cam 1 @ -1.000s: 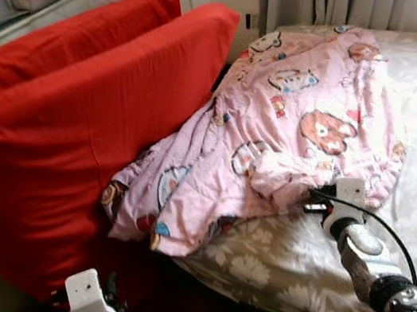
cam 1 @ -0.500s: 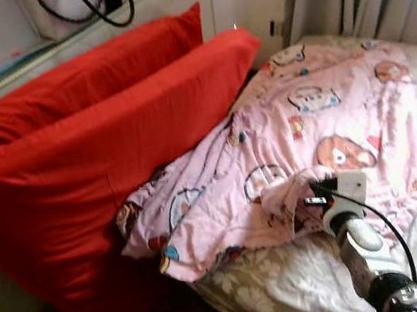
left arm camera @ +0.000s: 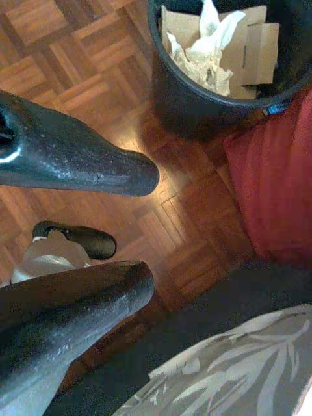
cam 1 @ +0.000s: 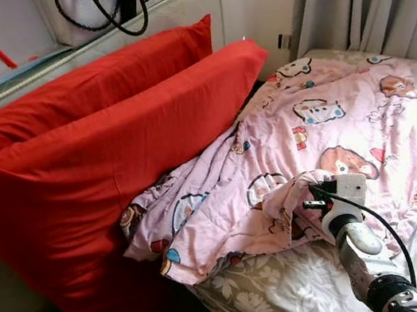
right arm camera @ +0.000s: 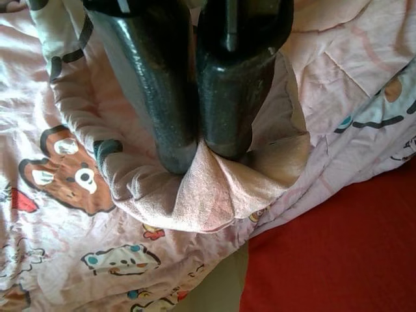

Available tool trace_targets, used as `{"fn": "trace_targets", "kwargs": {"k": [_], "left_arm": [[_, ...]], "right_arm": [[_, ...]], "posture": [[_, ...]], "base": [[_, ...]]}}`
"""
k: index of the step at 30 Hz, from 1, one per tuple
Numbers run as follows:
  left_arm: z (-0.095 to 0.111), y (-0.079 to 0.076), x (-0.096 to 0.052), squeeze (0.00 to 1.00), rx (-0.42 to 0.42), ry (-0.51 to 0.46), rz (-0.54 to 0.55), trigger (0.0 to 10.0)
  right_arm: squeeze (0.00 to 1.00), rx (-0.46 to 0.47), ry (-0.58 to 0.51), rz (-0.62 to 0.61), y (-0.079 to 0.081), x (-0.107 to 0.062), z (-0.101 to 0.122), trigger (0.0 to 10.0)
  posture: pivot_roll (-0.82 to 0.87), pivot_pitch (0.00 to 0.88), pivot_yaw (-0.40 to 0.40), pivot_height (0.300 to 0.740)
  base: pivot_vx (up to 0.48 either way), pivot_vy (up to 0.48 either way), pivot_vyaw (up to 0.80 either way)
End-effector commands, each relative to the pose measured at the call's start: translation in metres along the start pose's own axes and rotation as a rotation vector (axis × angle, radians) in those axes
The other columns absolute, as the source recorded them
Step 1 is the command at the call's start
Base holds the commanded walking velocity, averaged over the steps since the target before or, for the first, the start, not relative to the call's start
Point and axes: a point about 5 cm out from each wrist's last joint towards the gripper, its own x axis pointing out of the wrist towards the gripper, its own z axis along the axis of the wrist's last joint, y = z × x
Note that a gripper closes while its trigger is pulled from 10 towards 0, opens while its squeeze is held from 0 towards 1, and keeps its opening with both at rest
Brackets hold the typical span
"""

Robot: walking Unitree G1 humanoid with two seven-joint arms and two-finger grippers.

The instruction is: Clean up the room

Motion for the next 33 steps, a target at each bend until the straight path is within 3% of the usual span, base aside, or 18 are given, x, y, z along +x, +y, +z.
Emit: {"fn": "trace_targets", "kwargs": {"k": [1,9,33], "left_arm": [[-0.005,0.001,-0.002,0.0,-0.009,0.011,0.001,10.0],[-0.013,0.002,-0.005,0.0,-0.015,0.026,-0.007,10.0],[-0.006,0.001,-0.002,0.0,-0.02,0.005,-0.02,10.0]], "right_arm": [[0.0,-0.008,-0.016,0.003,0.001,0.0,0.002,10.0],[0.0,-0.004,-0.015,0.011,0.005,-0.001,0.0,10.0],[0.0,0.008,-0.034,0.002,0.012,-0.002,0.0,10.0]], "posture": [[0.1,0.0,-0.004,0.74],[0.09,0.0,0.011,0.74],[0.11,0.0,0.02,0.74]], "base": [[0.0,0.0,0.0],[0.0,0.0,0.0],[0.0,0.0,0.0]]}}
